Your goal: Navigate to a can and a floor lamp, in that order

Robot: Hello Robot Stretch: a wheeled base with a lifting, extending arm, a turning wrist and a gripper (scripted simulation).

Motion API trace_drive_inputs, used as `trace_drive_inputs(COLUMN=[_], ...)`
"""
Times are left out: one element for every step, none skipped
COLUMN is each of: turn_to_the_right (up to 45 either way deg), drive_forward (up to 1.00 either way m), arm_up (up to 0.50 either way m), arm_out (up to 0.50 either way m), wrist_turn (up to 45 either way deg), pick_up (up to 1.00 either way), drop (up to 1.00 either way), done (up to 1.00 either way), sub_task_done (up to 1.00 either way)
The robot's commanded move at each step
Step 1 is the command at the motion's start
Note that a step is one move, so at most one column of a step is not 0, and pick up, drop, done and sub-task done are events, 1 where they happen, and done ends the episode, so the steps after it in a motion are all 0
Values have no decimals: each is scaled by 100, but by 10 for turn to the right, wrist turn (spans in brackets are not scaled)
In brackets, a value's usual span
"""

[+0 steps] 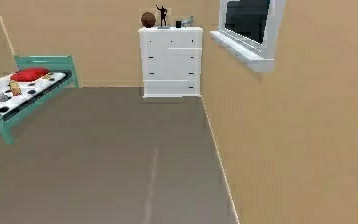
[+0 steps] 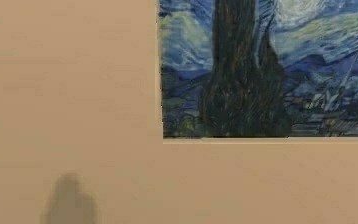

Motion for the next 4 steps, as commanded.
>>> trace_drive_inputs(turn_to_the_right=[-60, 0, -390, 0], drive_forward=[0, 25, 0, 95], arm_up=[0, 0, 0, 0], arm_out=[0, 0, 0, 0], wrist_turn=[0, 0, 0, 0], pick_up=[0, 0, 0, 0], drop=[0, 0, 0, 0], done=[0, 0, 0, 0], sub_task_done=[0, 0, 0, 0])
